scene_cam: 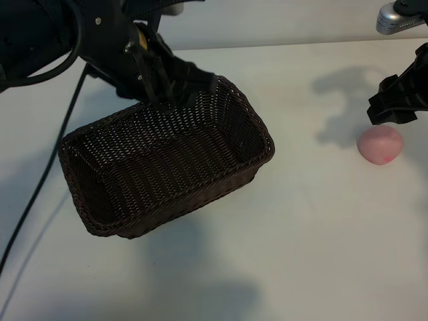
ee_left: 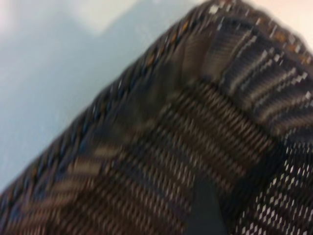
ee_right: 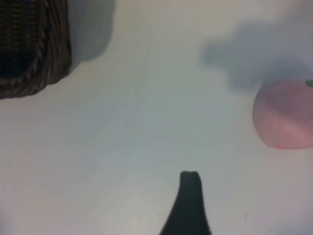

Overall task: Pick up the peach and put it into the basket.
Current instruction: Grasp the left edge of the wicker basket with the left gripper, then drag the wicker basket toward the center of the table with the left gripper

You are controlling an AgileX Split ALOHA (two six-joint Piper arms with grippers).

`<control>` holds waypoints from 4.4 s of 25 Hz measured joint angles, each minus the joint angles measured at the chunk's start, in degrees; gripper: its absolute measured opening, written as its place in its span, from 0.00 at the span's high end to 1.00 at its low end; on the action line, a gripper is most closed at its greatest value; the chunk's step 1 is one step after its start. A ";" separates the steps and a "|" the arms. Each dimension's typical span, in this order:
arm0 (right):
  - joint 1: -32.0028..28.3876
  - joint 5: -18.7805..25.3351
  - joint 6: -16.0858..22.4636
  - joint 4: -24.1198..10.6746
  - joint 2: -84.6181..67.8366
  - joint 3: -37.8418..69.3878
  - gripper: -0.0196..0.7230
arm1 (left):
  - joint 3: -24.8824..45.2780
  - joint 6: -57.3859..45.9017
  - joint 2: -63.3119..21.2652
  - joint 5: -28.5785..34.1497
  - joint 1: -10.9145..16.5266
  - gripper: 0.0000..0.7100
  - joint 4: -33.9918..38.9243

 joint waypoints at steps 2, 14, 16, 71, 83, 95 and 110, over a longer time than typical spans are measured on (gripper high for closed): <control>0.00 0.00 0.00 0.00 0.00 0.00 0.17 | 0.00 -1.62 -0.37 4.13 0.00 0.25 0.24; 0.00 -0.24 0.00 0.02 0.00 0.00 0.17 | 22.40 -25.91 -19.16 8.05 0.00 0.25 15.78; 0.00 -0.24 0.00 0.13 0.00 0.00 0.17 | 26.70 -31.77 -22.90 8.00 0.00 0.24 18.25; 0.00 -0.24 0.00 2.33 0.00 0.00 0.17 | 39.95 -31.90 -5.38 -26.25 13.46 0.51 2.37; 0.00 -0.24 0.00 2.33 0.00 0.00 0.17 | 40.16 -31.85 -12.73 -28.83 13.46 0.51 0.59; 0.00 -0.24 0.00 2.38 0.00 0.00 0.17 | 37.55 -30.04 -18.49 -27.71 13.46 0.52 0.21; 0.00 -0.24 0.00 2.49 0.00 0.00 0.17 | 22.16 -18.73 -16.19 -22.53 13.46 0.52 -7.78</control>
